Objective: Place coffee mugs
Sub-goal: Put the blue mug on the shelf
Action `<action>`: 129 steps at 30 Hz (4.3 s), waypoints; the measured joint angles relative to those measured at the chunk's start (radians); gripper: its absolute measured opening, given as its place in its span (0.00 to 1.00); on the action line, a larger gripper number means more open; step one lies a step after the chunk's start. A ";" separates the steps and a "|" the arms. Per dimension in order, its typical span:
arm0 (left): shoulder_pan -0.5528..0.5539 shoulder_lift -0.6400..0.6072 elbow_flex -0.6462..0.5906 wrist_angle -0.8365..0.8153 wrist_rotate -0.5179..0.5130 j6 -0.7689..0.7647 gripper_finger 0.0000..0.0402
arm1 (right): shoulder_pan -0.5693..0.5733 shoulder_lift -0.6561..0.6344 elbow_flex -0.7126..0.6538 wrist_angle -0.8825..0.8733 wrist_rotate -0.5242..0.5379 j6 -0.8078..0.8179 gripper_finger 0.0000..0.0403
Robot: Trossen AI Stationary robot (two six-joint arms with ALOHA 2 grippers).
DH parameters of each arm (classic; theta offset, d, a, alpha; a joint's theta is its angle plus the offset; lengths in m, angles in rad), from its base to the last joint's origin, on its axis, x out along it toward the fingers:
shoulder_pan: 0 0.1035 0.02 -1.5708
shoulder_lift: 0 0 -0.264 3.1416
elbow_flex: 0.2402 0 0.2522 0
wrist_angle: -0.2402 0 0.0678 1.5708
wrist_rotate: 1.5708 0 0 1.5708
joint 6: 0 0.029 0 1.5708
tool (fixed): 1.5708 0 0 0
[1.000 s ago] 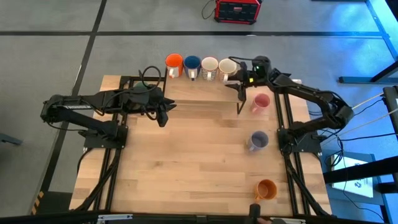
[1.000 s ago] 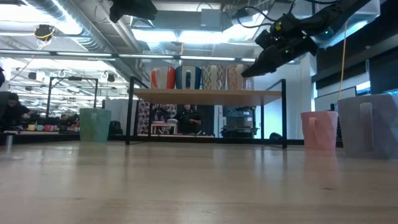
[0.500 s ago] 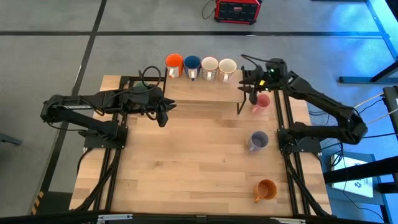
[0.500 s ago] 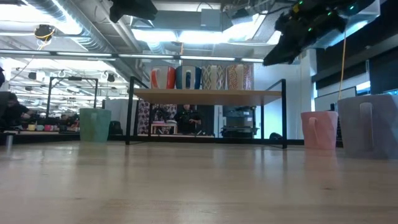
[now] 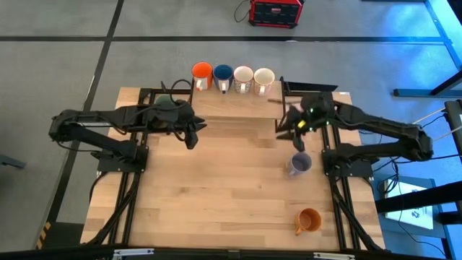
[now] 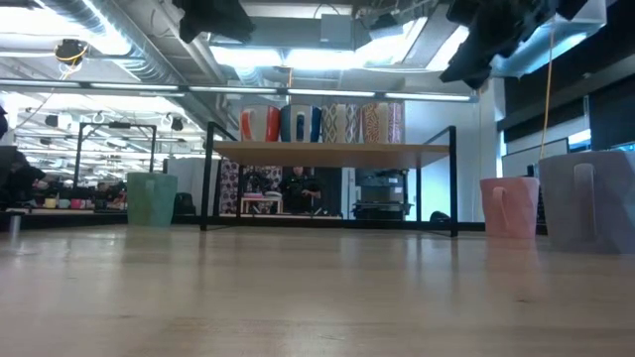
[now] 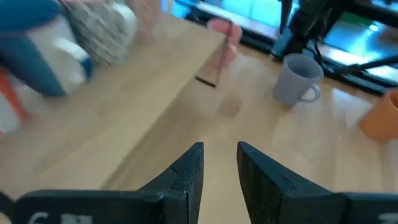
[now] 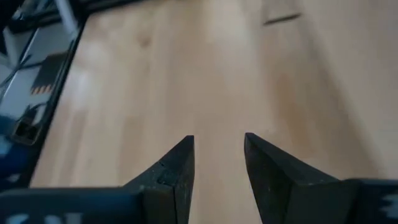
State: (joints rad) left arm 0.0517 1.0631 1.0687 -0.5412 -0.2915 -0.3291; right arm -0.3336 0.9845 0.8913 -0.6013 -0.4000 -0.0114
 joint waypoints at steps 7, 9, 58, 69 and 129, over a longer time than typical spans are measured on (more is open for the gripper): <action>-0.037 0.018 0.000 0.003 0.076 0.009 0.23 | 0.235 0.001 0.000 -0.110 0.084 0.313 0.31; -0.054 0.018 0.000 0.003 0.077 0.025 0.23 | 0.294 0.001 0.000 -0.149 0.094 0.444 0.31; -0.541 -0.031 0.000 -0.409 -0.154 -0.131 0.23 | 0.549 0.405 -0.001 -0.417 0.451 1.286 0.03; -0.541 -0.031 0.000 -0.408 -0.167 -0.105 0.23 | 0.582 0.406 0.094 -0.260 0.503 1.091 0.02; -0.541 -0.031 0.001 -0.406 -0.030 -0.080 0.19 | 0.593 0.909 0.753 -0.369 0.354 0.535 0.36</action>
State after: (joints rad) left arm -0.4892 1.0321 1.0695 -0.9474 -0.3213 -0.4091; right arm 0.2596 1.8939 1.6440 -0.9699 -0.0462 0.5236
